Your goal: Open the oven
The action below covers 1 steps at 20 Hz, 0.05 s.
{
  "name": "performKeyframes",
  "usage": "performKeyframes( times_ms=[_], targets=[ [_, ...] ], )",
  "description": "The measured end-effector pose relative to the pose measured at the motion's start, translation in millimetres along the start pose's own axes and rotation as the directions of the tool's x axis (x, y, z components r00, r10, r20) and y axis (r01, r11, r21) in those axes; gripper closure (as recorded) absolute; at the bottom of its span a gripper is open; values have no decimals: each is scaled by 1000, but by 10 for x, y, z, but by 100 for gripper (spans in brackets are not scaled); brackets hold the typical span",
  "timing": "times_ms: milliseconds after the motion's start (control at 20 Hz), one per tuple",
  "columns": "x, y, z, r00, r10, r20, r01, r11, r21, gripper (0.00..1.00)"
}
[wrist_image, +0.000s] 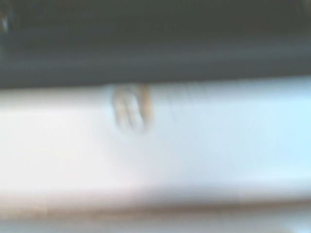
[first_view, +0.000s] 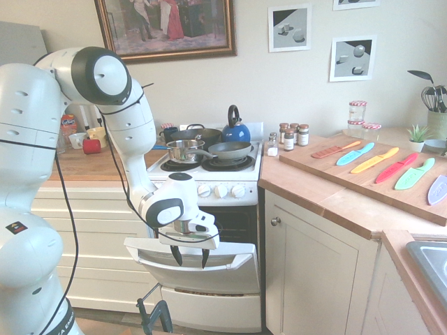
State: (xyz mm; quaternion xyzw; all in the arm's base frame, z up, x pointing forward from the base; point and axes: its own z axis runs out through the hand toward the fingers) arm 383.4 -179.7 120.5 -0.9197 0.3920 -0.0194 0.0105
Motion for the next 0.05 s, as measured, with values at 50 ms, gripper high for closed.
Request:
performKeyframes(
  times_ms=[50],
  targets=[
    [-53, 34, -110, 1000, -15, 0, 15, 1000, -8, 0]
  ],
)
